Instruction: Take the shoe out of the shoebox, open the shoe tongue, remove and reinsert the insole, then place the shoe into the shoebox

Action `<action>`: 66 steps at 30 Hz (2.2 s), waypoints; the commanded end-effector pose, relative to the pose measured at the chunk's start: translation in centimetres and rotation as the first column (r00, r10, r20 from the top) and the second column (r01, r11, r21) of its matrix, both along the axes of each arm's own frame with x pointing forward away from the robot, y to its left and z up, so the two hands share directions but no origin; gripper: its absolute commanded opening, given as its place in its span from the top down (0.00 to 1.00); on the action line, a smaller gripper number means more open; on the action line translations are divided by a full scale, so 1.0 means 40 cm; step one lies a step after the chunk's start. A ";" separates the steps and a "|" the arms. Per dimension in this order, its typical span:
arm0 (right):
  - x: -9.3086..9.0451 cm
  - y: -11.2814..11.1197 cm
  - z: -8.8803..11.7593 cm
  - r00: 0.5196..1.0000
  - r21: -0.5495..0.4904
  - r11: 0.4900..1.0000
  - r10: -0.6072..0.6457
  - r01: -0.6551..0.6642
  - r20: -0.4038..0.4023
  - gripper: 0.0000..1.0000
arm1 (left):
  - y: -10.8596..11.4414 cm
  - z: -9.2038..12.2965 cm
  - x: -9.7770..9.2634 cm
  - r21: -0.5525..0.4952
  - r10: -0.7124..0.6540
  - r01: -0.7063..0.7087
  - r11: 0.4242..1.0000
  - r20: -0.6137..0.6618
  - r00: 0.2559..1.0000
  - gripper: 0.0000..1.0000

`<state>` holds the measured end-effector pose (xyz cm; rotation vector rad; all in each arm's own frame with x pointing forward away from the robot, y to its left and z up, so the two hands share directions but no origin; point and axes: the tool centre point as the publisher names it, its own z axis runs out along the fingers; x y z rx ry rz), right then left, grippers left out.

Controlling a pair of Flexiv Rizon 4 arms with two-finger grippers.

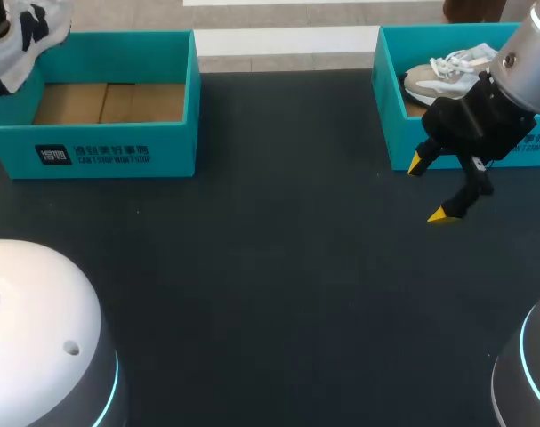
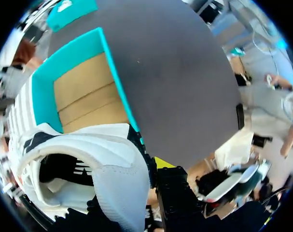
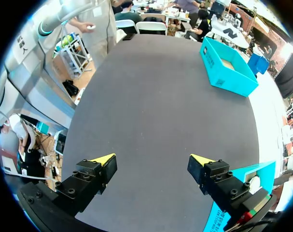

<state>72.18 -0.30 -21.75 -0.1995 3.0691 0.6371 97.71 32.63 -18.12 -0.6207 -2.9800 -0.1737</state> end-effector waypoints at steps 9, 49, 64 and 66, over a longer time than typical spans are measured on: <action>0.003 0.001 -0.002 1.000 -0.001 1.000 0.001 -0.001 -0.002 0.00 | 0.111 0.050 0.031 0.135 -0.915 0.926 0.354 -0.154 0.372 1.00; 0.003 0.001 -0.002 1.000 -0.001 1.000 0.001 -0.001 -0.002 0.00 | -0.012 0.031 0.131 0.178 -0.919 0.908 0.379 -0.048 0.392 1.00; 0.003 0.001 -0.002 1.000 -0.001 1.000 0.001 -0.001 -0.002 0.00 | -0.051 -0.071 0.214 0.183 -0.893 0.882 0.434 -0.044 0.449 1.00; 0.003 0.001 -0.002 1.000 -0.001 1.000 0.001 -0.001 -0.002 0.00 | -0.054 -0.087 0.224 0.179 -0.894 0.884 0.432 -0.043 0.446 1.00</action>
